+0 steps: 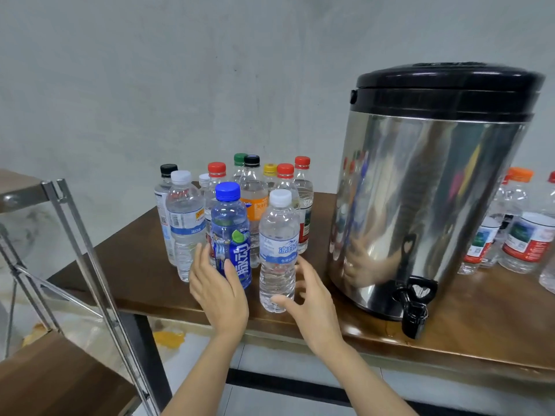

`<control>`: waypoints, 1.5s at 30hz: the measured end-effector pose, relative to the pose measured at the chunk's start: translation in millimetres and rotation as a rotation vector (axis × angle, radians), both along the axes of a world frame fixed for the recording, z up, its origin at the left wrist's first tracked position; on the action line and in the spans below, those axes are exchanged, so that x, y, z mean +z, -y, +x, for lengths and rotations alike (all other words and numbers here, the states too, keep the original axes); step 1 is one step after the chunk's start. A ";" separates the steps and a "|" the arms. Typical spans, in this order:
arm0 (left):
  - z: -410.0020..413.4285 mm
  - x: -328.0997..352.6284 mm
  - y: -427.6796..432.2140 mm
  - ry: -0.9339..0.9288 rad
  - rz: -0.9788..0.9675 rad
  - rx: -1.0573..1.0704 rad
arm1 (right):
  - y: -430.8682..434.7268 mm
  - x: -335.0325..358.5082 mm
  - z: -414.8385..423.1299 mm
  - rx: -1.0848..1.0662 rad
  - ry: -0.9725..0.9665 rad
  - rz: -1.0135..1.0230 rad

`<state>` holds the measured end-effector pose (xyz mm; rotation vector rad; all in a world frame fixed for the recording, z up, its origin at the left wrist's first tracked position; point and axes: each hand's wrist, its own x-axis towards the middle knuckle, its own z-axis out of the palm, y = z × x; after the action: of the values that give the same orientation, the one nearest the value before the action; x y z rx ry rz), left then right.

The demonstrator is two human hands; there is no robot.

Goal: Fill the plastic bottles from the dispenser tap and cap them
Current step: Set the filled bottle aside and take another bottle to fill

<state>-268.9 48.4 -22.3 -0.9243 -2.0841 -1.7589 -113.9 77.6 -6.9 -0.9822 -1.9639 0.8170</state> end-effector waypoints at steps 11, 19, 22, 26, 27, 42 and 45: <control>1.4 -5.5 -1.4 -0.082 0.001 0.019 | -17.0 12.2 -30.8 -0.030 0.026 0.004; -1.2 -6.1 0.1 -0.042 -0.045 -0.010 | -16.2 36.4 -20.3 0.013 0.295 0.069; 5.4 -2.5 7.5 -0.005 -0.002 -0.021 | 0.4 41.2 0.0 0.031 0.325 0.193; 46.4 6.1 30.2 -0.056 0.090 -0.134 | 25.6 49.7 34.3 0.039 0.260 0.423; 59.6 9.2 36.1 -0.085 0.113 -0.178 | 30.4 52.0 44.2 0.047 0.221 0.459; 283.0 58.3 40.5 -0.268 0.229 -0.870 | 35.8 58.0 265.9 -0.358 0.033 0.628; 320.3 50.6 10.6 -0.270 0.147 -0.920 | 17.6 54.2 303.7 -0.459 0.094 0.602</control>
<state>51.4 37.8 28.4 -2.1494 -1.3978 -1.9392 189.8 59.9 47.3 -1.0396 -1.7872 -0.0804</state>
